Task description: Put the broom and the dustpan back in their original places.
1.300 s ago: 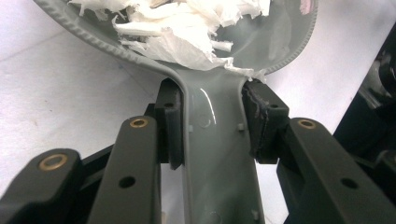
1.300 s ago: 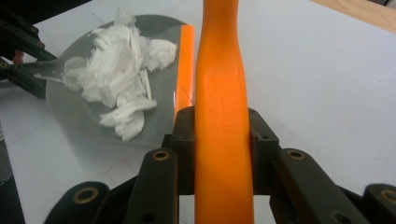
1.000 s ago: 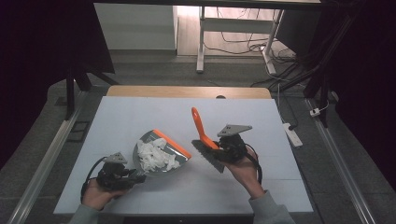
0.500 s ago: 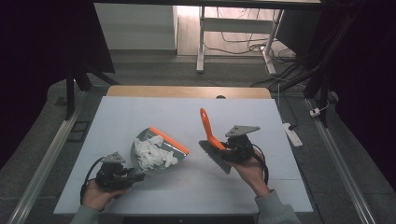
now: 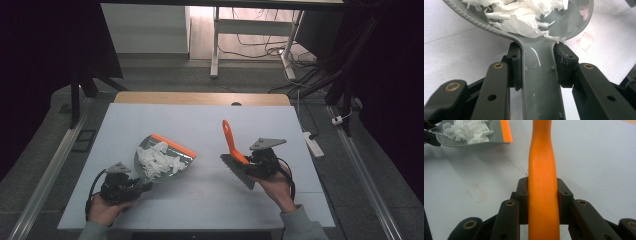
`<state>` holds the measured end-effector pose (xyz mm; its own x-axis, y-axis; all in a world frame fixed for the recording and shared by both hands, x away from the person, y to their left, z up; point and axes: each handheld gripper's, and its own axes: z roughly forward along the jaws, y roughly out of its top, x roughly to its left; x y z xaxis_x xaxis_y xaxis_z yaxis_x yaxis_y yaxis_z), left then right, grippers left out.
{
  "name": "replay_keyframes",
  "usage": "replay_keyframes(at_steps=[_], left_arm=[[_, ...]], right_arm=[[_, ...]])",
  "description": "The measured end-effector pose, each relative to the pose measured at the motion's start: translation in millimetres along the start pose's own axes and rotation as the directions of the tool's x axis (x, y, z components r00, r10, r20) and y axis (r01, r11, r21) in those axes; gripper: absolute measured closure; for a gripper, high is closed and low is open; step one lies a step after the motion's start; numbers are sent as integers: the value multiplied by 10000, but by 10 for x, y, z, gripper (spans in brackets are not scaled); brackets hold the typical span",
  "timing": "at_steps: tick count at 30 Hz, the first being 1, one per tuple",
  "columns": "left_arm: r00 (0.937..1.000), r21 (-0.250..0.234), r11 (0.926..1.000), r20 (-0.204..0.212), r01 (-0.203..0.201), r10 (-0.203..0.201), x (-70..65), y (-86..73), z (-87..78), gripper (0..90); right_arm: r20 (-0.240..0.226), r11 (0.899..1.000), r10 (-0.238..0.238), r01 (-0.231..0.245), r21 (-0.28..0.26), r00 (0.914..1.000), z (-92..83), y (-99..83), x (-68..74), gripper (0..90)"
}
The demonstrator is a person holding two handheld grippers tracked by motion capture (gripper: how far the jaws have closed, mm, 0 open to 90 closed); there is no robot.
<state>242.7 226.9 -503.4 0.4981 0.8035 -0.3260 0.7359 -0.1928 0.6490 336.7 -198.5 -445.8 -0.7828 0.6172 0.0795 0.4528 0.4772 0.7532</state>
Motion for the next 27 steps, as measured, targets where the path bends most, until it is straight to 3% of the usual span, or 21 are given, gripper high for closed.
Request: replay_keyframes(at_steps=[10, 16, 21, 27], left_arm=[[9980, -314, 9983, -374, 489, -501, 44, -30, -44, 616], [9935, -431, 9953, -691, 871, -900, 54, -83, -56, 616], [9860, -458, 9900, -946, 1332, -1370, 61, -117, -43, 616], [9711, -423, 9810, -1396, 1895, -1936, 80, -162, -15, 616]], right_arm=[[-69, 9993, 365, -365, -45, 9993, -111, -119, -71, 699], [-149, 9987, 496, -497, -98, 9987, -203, -191, -92, 699], [-189, 9980, 624, -625, -22, 9979, -252, -277, -102, 699], [-219, 9970, 771, -769, 133, 9968, -240, -327, -113, 699]])
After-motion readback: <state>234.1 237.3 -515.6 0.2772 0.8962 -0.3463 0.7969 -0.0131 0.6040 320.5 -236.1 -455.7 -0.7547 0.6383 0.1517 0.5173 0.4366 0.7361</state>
